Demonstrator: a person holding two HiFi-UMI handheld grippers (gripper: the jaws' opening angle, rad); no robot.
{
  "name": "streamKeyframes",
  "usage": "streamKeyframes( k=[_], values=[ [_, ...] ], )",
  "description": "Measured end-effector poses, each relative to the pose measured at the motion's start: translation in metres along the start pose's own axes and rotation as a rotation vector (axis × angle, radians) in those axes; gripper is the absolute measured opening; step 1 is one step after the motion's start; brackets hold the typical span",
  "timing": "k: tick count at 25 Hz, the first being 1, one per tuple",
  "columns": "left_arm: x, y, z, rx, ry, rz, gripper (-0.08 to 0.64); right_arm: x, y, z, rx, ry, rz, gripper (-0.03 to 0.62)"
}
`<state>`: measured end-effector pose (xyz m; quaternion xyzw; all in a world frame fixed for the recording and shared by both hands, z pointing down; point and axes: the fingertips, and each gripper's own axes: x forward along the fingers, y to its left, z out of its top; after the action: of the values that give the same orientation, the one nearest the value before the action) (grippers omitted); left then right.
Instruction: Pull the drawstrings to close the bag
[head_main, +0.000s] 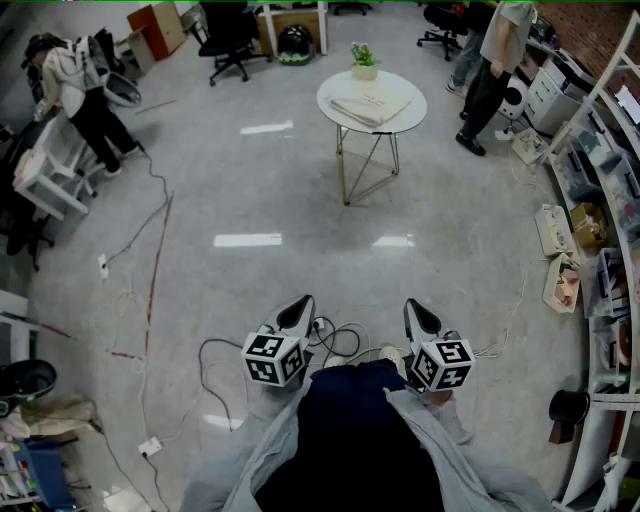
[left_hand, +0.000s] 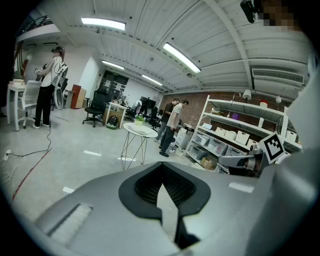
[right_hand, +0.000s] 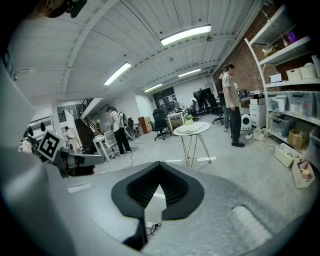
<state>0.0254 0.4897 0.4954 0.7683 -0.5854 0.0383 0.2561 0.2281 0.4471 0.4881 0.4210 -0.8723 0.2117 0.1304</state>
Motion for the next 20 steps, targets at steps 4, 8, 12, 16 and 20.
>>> streamKeyframes(
  k=[4,8,12,16,20],
  values=[
    [-0.007,0.003,0.009,0.004,-0.031,0.009,0.018,-0.006,0.010,0.006,-0.043,-0.016,0.004,0.002],
    [-0.008,-0.001,0.007,0.047,-0.026,-0.007,0.018,-0.010,0.013,0.002,-0.023,-0.032,-0.005,0.002],
    [-0.012,-0.004,0.006,0.082,-0.014,-0.018,0.018,-0.015,0.019,0.002,-0.014,-0.067,-0.012,0.002],
    [-0.018,-0.002,0.004,0.087,-0.019,-0.025,0.018,-0.019,0.026,0.001,-0.024,-0.084,-0.022,0.002],
    [-0.022,0.002,0.003,0.071,-0.030,-0.031,0.018,-0.019,0.037,-0.004,-0.033,-0.088,-0.021,0.002]
  ],
)
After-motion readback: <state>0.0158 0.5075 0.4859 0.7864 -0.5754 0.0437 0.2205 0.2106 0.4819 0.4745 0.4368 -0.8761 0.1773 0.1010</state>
